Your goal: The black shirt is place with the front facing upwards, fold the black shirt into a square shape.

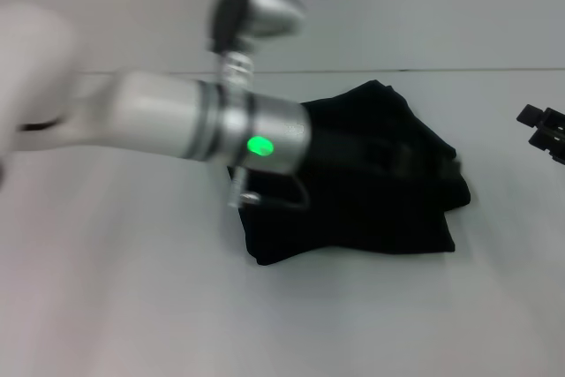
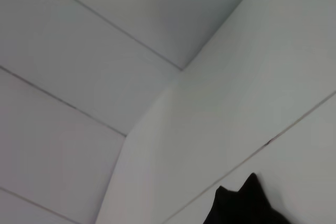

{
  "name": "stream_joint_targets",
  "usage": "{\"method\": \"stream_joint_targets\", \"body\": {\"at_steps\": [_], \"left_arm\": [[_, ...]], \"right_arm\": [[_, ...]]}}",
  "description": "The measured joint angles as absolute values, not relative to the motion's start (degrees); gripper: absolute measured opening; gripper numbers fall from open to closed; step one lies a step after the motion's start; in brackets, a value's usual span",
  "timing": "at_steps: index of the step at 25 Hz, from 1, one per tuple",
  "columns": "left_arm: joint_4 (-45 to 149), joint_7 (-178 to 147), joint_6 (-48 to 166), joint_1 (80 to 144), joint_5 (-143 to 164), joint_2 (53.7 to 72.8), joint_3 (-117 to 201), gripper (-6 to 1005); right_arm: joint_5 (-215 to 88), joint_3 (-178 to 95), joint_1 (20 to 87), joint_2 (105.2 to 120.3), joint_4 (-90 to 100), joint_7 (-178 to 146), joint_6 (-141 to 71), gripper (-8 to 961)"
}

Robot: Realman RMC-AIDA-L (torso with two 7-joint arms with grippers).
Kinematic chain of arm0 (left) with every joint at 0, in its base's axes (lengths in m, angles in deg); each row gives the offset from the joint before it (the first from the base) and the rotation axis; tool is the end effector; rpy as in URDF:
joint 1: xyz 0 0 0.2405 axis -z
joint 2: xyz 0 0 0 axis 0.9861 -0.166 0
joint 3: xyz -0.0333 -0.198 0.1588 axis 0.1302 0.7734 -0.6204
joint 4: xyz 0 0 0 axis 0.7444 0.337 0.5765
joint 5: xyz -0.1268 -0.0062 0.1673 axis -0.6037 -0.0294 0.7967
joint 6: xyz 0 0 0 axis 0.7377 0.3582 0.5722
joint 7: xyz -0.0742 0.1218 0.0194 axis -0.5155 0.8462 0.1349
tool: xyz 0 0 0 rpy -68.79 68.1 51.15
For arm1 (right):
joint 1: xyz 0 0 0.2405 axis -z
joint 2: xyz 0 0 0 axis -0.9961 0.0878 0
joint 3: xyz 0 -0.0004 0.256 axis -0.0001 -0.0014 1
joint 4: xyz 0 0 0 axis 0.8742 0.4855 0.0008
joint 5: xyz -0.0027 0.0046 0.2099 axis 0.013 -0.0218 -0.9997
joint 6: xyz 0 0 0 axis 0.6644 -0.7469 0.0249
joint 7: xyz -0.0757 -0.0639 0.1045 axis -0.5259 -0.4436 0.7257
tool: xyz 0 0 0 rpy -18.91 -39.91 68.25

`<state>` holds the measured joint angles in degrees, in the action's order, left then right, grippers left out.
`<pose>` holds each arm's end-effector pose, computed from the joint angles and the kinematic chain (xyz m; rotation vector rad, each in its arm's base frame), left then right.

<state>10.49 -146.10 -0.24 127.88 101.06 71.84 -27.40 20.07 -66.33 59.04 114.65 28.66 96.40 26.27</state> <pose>-0.0951 0.3830 -0.0878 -2.8105 -1.2546 -0.5928 0.3368 0.3507 0.0487 -1.7707 1.6566 1.1001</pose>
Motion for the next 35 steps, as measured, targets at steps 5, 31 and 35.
{"method": "stream_joint_targets", "body": {"at_steps": [5, 31, 35], "left_arm": [[4.5, -148.8, -10.1, 119.5, 101.0, 71.65, -10.5, 519], [8.2, -149.7, -18.7, 108.1, 101.0, 65.9, 7.4, 963], [8.2, -149.4, -18.1, 108.2, 101.0, 66.01, 7.4, 963]], "right_arm": [[20.1, -71.7, 58.0, 113.04, 28.9, 99.1, 26.2, 593], [62.4, -81.9, 32.9, 110.64, 31.0, 133.5, 22.5, 574], [62.5, -84.0, 31.8, 111.59, 28.3, 133.6, 18.4, 571]]}}
